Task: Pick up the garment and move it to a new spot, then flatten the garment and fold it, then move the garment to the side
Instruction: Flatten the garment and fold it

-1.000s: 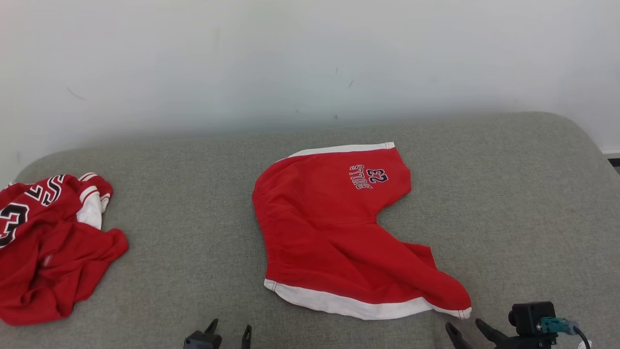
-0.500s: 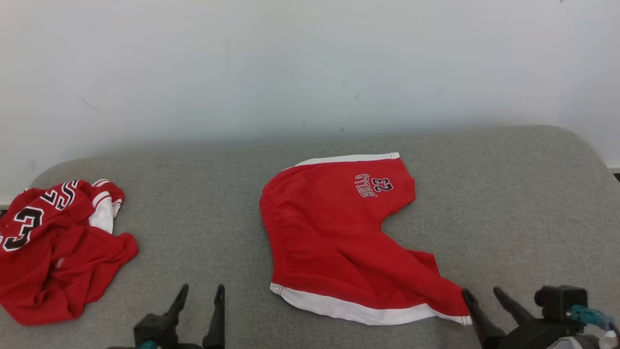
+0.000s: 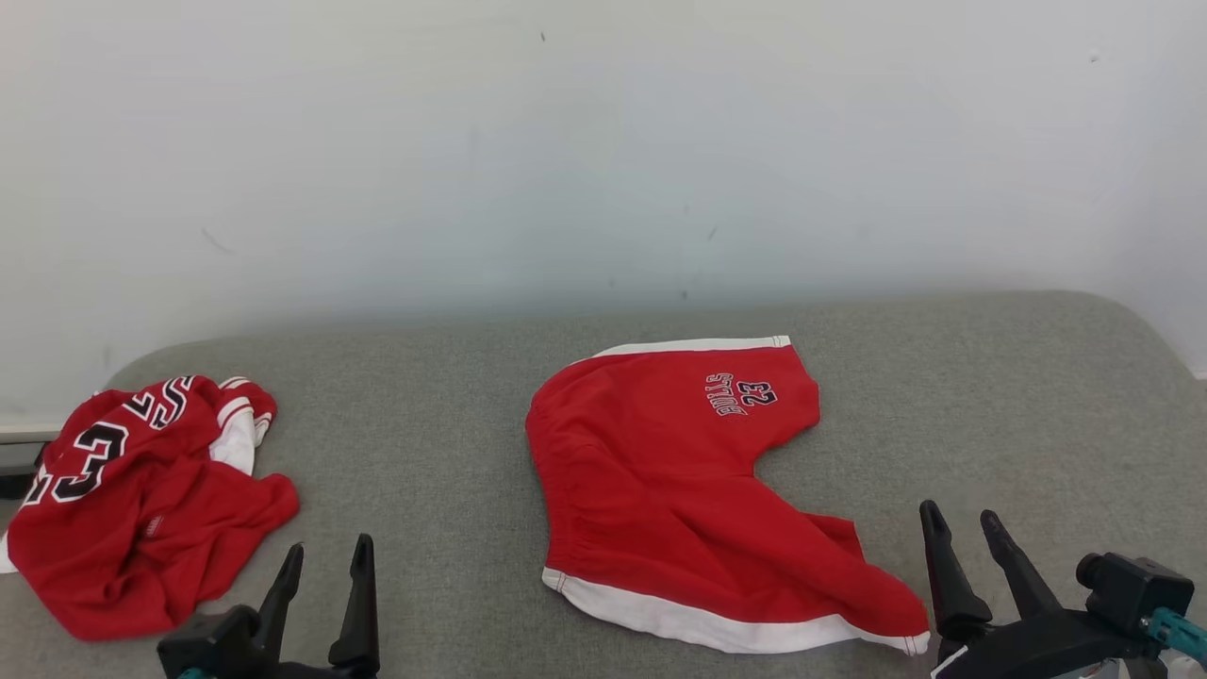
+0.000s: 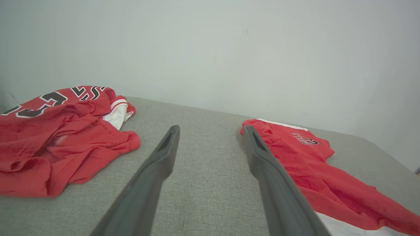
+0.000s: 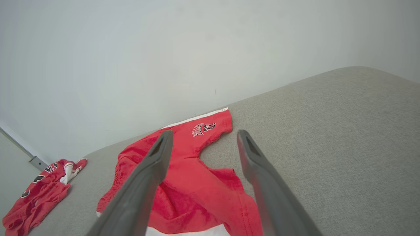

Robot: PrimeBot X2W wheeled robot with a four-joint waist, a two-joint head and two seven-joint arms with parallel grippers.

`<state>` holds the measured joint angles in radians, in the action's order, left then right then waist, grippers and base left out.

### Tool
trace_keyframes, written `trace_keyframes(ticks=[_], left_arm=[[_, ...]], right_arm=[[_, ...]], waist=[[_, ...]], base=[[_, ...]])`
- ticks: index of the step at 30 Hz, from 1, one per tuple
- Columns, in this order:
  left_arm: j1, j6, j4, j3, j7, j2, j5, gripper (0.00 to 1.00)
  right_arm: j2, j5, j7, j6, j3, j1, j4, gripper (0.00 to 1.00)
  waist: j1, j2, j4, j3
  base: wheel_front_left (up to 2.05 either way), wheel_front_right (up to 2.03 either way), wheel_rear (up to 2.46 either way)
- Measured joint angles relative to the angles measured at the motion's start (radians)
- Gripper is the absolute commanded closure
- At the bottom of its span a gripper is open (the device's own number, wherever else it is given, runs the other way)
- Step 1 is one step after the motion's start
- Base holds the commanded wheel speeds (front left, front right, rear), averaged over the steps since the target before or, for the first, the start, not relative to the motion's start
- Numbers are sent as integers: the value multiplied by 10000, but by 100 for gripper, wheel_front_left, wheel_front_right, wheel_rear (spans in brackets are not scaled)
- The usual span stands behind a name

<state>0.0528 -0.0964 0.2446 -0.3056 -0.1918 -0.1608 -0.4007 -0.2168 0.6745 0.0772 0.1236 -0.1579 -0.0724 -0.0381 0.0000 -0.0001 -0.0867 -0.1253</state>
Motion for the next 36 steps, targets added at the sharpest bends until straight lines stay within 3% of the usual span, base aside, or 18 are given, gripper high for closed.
trace_keyframes(ticks=[18,36], left_arm=[[-1737,-88,-1369,44,1636,-769,-176,0],[-1709,-167,-2278,-213,2631,-819,-10,0]], right_arm=[[527,-167,836,10,907,-433,-709,0],[443,-407,508,10,717,-439,-872,0]], waist=[[0,0,22,-269],[0,1,7,-19]], base=[[0,0,0],[0,0,0]])
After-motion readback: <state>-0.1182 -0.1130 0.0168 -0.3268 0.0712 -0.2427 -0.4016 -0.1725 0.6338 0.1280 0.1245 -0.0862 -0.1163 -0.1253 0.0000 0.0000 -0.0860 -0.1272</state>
